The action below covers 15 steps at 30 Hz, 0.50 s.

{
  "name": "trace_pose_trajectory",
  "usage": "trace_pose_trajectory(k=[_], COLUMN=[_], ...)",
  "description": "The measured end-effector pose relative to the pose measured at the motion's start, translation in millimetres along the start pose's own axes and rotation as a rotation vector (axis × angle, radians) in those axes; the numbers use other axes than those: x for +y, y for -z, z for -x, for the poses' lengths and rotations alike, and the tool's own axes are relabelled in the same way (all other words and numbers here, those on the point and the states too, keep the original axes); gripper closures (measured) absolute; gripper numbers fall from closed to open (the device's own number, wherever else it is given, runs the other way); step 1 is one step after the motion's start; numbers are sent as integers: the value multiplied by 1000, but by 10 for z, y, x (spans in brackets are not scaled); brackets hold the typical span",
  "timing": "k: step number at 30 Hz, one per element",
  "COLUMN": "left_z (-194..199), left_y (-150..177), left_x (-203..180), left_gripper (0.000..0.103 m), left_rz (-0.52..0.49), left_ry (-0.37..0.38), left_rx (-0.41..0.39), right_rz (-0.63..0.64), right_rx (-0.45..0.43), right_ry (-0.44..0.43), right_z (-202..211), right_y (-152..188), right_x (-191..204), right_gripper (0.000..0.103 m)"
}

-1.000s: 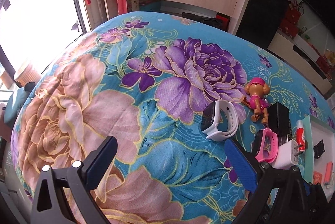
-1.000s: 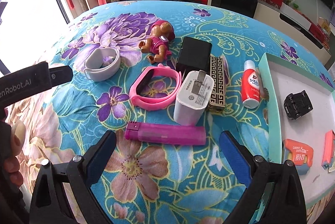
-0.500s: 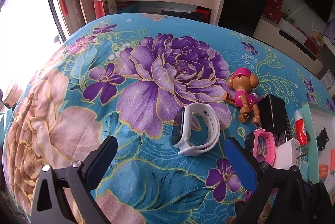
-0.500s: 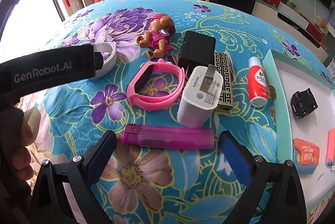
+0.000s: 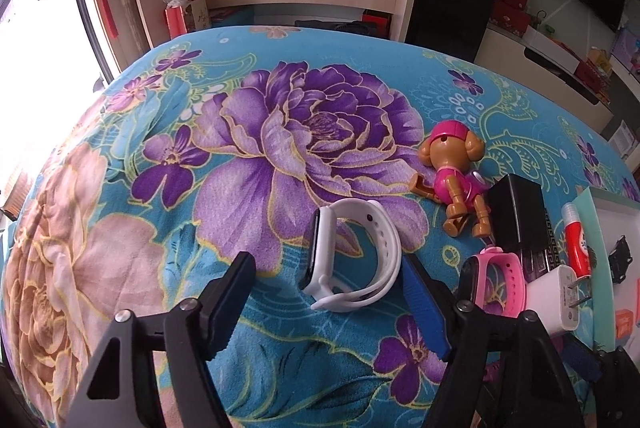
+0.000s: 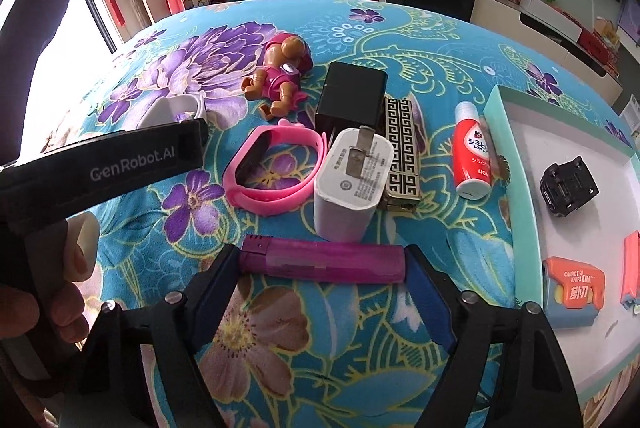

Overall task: Organize rigid objects
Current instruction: 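Grasp the white watch band with the left gripper while the right gripper grasps the pink lighter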

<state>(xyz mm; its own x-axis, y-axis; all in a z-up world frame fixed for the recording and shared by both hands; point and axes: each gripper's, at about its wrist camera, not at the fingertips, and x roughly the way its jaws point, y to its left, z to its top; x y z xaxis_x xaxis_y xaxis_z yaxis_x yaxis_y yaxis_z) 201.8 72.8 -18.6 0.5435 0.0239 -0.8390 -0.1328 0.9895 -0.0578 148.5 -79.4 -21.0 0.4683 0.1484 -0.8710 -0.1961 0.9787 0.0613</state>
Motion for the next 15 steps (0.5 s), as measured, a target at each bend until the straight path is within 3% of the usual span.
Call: trace_pose_trajectory(k=[3,15], left_z=[26,366], left_y=[-3,-39], left_x=[-9,69], left_gripper=[49,51], left_rz=[0,29], left_ry=[37,16], left_rx=[-10,-109], right_rz=[-10,-51], right_rx=[-3,-82], right_ry=[-5,-4], right_z=[19,286], right_y=[-5,-65], right_x=[-23,-166], right_gripper=[21,21])
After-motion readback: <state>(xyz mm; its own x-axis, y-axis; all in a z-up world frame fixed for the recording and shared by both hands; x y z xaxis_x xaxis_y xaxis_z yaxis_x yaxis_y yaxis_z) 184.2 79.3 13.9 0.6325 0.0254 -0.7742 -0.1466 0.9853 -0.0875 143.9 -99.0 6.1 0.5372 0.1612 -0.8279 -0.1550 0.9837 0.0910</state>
